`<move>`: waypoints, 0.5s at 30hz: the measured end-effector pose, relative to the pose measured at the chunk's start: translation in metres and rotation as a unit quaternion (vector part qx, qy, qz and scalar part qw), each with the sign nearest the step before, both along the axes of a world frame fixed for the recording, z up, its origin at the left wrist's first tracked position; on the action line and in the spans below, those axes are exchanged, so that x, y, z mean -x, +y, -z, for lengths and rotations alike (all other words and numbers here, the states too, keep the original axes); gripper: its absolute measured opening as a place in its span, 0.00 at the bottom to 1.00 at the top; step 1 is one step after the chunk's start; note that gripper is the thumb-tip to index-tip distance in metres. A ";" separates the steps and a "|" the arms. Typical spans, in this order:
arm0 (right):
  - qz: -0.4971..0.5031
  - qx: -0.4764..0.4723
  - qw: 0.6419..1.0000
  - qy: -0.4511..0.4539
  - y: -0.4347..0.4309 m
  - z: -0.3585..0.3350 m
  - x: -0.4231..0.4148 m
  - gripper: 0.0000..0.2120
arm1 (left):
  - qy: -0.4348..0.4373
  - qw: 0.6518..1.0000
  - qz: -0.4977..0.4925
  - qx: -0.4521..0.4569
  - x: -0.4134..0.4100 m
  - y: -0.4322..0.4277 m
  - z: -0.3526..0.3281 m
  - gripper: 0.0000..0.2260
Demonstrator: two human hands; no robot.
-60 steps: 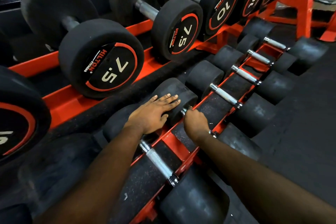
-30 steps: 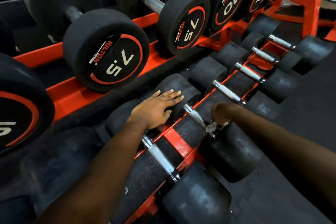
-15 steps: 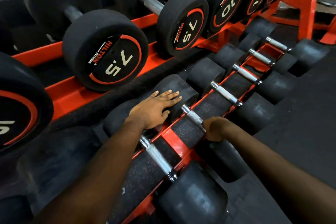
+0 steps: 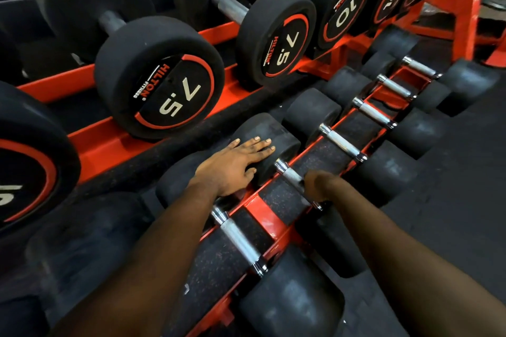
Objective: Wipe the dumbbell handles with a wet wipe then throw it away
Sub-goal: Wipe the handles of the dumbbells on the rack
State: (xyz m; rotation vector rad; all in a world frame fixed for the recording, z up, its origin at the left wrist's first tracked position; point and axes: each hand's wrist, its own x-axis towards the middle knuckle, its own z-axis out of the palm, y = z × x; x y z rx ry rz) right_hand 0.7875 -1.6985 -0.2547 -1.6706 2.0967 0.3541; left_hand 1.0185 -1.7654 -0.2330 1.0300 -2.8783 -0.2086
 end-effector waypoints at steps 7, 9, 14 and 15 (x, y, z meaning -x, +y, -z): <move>0.301 0.136 0.882 -0.336 -0.040 0.033 -0.010 0.21 | 0.008 1.000 0.002 0.001 0.000 -0.001 0.002 0.31; 0.339 0.162 0.829 -0.414 -0.059 0.051 -0.012 0.19 | 0.011 1.000 0.002 -0.001 0.000 -0.002 0.004 0.31; 0.320 0.161 0.852 -0.381 -0.035 0.023 -0.033 0.19 | 0.009 1.000 0.007 0.000 -0.001 -0.007 0.006 0.32; 0.308 0.154 0.882 -0.322 -0.024 0.023 -0.036 0.19 | 0.009 1.000 0.008 0.000 0.000 -0.006 0.007 0.32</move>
